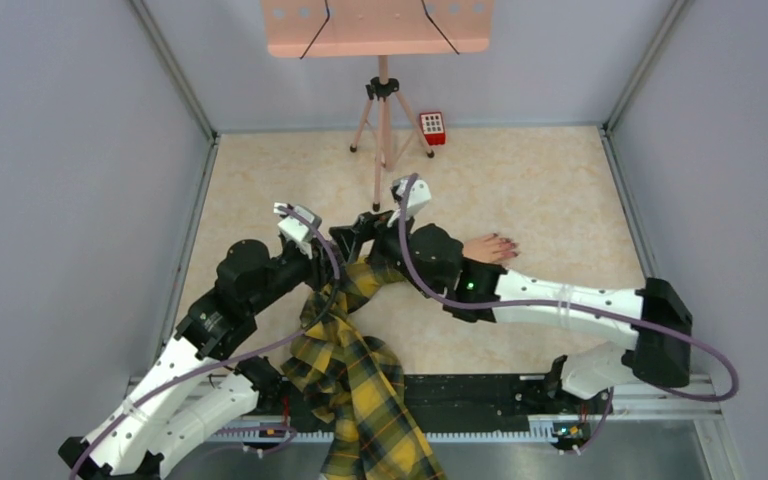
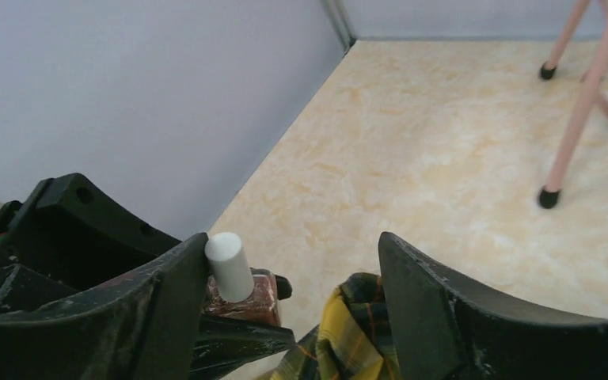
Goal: Paint the nails
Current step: Screw the nail polish bottle.
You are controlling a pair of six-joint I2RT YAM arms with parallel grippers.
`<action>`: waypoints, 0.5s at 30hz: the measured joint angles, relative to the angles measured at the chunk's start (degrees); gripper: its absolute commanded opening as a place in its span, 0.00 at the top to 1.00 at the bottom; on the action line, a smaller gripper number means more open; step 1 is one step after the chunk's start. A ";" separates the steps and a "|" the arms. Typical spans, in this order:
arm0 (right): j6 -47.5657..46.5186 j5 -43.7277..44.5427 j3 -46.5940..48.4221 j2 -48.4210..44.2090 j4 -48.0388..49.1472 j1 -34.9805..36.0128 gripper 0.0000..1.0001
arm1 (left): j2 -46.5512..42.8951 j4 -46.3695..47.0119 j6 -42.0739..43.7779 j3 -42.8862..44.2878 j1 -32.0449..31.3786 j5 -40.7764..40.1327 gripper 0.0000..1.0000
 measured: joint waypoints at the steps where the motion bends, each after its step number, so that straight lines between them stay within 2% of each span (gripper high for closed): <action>1: -1.38 0.94 -0.90 -2.10 -0.70 0.11 0.19 | 0.00 1.03 0.09 0.00 -0.07 2.32 1.00; 7: -7.34 0.94 -7.06 -14.45 -0.50 -1.49 0.10 | 0.50 3.80 0.28 0.00 -0.09 16.26 1.00; 9: -8.63 -3.58 -10.47 -18.64 1.25 -3.56 0.10 | 0.79 4.39 0.28 0.00 -0.09 20.96 1.00; 15: -10.34 -26.62 -21.09 -27.80 9.33 -10.49 0.08 | 2.14 7.21 -0.66 0.00 -0.11 38.45 1.00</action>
